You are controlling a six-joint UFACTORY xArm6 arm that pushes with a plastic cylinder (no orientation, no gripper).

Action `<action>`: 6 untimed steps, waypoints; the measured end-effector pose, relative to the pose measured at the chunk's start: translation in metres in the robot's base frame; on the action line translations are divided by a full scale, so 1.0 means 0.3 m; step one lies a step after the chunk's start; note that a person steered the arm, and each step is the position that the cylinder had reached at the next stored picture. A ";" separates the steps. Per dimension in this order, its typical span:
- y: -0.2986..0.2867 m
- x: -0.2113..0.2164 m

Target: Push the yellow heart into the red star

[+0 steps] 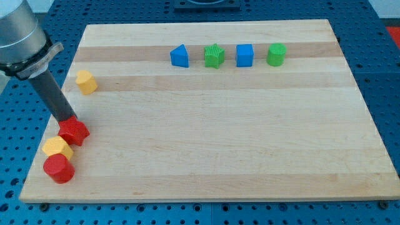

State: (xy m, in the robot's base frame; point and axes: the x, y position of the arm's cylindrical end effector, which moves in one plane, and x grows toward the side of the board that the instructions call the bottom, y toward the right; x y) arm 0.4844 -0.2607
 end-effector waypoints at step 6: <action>-0.010 -0.459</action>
State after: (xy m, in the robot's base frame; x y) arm 0.3467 -0.2638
